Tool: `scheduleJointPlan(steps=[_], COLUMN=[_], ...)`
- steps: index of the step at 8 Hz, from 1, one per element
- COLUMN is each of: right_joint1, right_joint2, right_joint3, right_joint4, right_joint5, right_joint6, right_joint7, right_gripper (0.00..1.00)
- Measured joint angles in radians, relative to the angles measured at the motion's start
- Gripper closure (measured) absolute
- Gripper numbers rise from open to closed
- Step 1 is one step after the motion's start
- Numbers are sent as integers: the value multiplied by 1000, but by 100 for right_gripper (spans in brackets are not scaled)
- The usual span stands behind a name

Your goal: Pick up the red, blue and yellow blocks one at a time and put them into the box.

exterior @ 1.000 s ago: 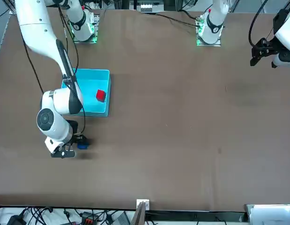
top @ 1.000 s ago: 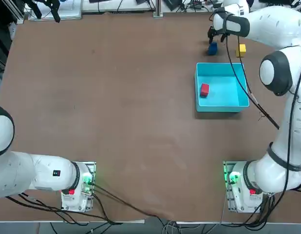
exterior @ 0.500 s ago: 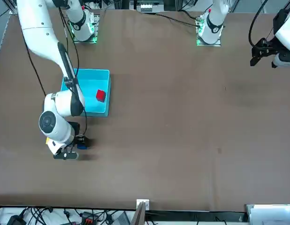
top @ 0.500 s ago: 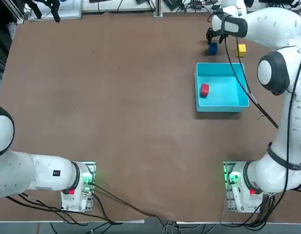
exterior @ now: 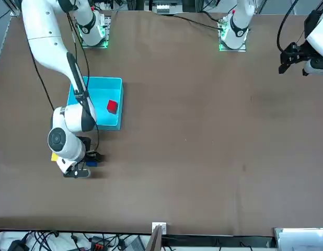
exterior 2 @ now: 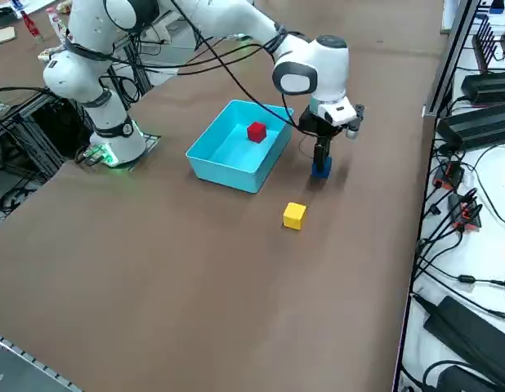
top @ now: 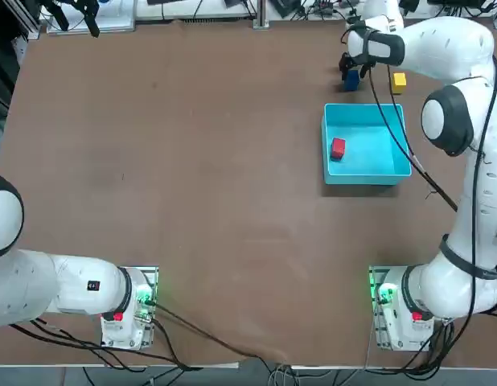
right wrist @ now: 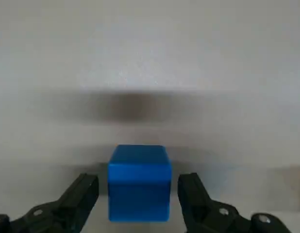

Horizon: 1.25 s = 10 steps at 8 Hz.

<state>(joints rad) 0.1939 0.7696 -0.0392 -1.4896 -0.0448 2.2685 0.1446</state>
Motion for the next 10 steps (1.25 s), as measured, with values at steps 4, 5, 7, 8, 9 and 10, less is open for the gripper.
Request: scheduleJointPlan(steps=[4, 5, 7, 8, 9, 10], right_joint1=[0, -1, -1, 0, 4, 13], right_joint2=[6, 5, 5, -2, -29, -76], right_joint3=[0, -1, 0, 0, 2, 5], right_joint4=[1, 6, 12, 21, 34, 45], right_joint5=[0, 0, 1, 3, 5, 7], right_joint6=[0, 0, 0, -12, -70, -173], right_joint7=[-52, -54, -54, -54, -54, -54], right_gripper=[21, 32, 32, 32, 32, 32])
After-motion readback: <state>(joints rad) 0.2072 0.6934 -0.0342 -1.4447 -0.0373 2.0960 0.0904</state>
